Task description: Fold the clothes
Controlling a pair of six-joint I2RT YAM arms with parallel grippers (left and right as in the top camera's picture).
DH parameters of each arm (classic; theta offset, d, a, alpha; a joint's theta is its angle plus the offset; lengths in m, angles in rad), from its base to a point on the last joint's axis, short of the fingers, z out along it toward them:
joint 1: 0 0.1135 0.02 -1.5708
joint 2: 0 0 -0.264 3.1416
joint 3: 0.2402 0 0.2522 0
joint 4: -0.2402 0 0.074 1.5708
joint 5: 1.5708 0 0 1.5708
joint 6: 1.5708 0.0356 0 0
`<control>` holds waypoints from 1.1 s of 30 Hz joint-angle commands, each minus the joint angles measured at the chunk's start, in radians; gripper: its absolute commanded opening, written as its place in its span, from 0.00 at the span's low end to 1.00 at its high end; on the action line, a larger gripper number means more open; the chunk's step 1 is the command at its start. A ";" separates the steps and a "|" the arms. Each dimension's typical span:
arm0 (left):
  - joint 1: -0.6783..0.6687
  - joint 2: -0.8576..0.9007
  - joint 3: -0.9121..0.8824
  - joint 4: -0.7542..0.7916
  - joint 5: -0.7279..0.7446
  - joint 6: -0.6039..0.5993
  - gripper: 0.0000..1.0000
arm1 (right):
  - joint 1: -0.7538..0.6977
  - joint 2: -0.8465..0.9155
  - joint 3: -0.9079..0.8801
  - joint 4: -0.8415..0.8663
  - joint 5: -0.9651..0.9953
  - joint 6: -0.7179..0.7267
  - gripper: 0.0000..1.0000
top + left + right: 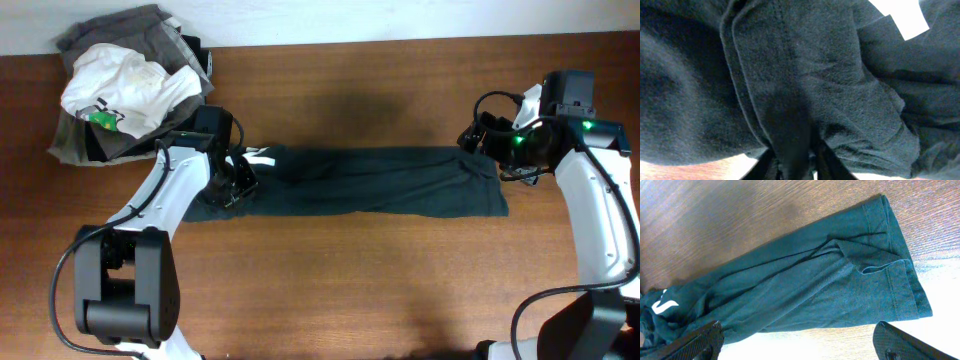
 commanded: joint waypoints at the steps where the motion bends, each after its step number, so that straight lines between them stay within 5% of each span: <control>1: 0.002 0.007 0.013 0.000 0.020 -0.002 0.12 | 0.000 0.048 0.001 -0.001 0.002 -0.011 0.99; 4: 0.002 0.007 0.015 0.033 0.020 -0.002 0.01 | 0.001 0.088 0.001 0.000 0.020 -0.010 0.98; 11: 0.001 0.015 0.015 0.325 0.015 0.021 0.02 | 0.072 0.124 0.001 0.012 0.187 0.047 0.97; 15: 0.001 0.026 0.015 0.366 0.015 0.043 0.81 | 0.098 0.124 0.001 0.018 0.251 0.077 0.98; 18: 0.002 0.026 0.015 0.347 -0.012 0.109 0.99 | 0.096 0.127 0.001 0.018 0.325 0.090 0.99; 33: 0.080 0.024 0.015 0.193 -0.095 0.209 0.99 | 0.013 0.260 0.000 -0.027 0.397 0.060 0.99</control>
